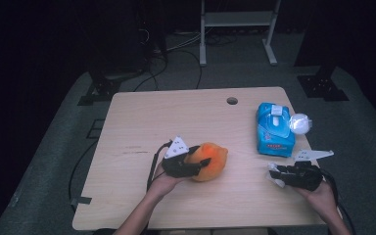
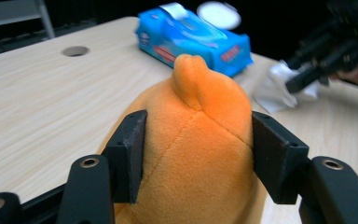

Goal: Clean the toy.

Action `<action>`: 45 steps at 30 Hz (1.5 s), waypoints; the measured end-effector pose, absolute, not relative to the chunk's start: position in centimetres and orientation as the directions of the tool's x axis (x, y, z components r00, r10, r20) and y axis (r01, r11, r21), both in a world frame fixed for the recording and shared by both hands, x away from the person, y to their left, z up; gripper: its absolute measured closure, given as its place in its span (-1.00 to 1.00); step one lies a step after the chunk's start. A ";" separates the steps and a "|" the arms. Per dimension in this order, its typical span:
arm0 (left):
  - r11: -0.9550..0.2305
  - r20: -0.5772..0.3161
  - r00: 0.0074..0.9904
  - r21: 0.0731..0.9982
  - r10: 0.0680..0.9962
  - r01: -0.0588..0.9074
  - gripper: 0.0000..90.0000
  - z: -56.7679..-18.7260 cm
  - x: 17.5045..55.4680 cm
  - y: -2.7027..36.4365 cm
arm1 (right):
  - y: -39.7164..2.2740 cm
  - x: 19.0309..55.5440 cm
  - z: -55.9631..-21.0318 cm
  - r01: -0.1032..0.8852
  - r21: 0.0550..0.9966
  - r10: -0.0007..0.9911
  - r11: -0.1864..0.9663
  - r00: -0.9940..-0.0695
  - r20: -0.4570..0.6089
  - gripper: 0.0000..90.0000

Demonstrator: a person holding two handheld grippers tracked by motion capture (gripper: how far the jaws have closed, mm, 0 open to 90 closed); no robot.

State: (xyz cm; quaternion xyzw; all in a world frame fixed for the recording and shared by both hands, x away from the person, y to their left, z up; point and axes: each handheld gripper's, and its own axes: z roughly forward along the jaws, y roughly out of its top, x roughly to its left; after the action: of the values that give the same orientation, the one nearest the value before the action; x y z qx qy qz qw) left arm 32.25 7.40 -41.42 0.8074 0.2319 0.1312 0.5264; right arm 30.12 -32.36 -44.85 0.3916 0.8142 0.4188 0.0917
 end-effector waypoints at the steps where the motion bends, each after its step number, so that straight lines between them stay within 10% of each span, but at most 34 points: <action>1: -0.352 -0.022 0.865 0.908 0.502 0.227 -0.12 -41.4 32.0 7.1 | -32.3 30.0 -44.7 0.559 0.755 0.701 0.342 -0.687 0.192 0.34; 14: -0.489 -0.062 0.967 0.854 0.248 0.180 -0.18 -40.1 28.4 5.9 | -31.7 28.5 -43.8 0.527 0.777 0.654 0.345 -0.729 0.204 0.10; 28: -0.446 -0.166 0.934 0.843 0.316 0.301 -0.32 -40.3 35.7 5.0 | -30.9 28.4 -43.2 0.491 0.799 0.631 0.347 -0.752 0.189 0.06; 37: -0.516 -0.171 0.959 0.814 0.227 0.267 -0.46 -42.2 33.8 4.5 | -30.7 28.5 -43.4 0.488 0.798 0.627 0.354 -0.757 0.185 0.05; 45: -0.536 -0.033 0.966 0.827 0.256 0.171 0.33 -41.4 32.4 4.1 | -30.5 28.4 -43.0 0.477 0.809 0.626 0.345 -0.759 0.180 0.04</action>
State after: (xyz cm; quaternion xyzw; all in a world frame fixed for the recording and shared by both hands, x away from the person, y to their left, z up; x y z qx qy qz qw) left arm 32.36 4.07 -41.39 0.8751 0.1219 0.0459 0.4661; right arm 28.40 -30.50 -42.95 0.3378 0.8161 0.4619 0.0808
